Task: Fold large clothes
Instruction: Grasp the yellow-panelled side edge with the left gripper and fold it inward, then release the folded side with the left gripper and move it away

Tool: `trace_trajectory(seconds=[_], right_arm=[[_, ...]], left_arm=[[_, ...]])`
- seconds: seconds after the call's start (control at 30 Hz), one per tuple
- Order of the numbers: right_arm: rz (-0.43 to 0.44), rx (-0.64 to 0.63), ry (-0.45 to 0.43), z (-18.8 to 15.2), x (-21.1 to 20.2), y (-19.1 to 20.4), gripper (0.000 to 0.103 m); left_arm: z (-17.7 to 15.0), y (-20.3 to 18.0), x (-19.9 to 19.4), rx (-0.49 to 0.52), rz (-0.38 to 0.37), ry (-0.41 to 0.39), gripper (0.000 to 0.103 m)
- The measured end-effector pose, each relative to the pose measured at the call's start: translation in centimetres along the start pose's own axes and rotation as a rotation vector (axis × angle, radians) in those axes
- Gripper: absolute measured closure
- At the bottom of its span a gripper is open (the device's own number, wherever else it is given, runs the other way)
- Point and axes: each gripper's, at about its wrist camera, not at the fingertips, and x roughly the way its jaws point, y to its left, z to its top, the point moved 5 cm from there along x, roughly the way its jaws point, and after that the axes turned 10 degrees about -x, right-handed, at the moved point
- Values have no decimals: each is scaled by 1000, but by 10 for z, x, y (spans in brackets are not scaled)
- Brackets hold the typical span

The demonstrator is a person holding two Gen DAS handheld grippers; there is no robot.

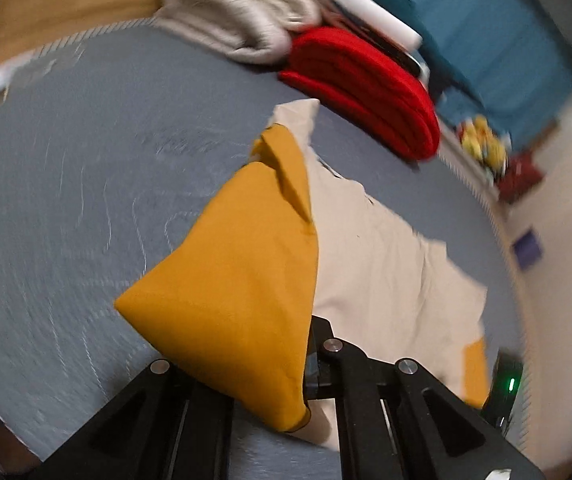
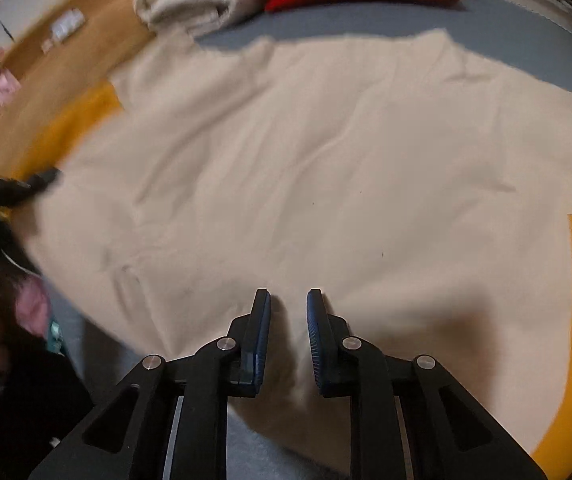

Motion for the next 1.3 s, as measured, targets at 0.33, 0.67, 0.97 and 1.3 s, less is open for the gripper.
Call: trace_trajectory(seconds=[0.33, 0.67, 0.97, 1.3], right_arm=[[-18, 102, -155, 29, -70, -49, 70], [-199, 214, -401, -23, -232, -174, 45], [-141, 488, -470, -100, -279, -258, 44], [-72, 503, -454, -126, -280, -274, 44]], left_arm=[[-14, -97, -13, 259, -2, -54, 96], [-92, -239, -2, 522, -101, 8, 97], [-219, -346, 44, 757, -161, 196, 97], [-303, -358, 95, 848, -117, 448, 75]])
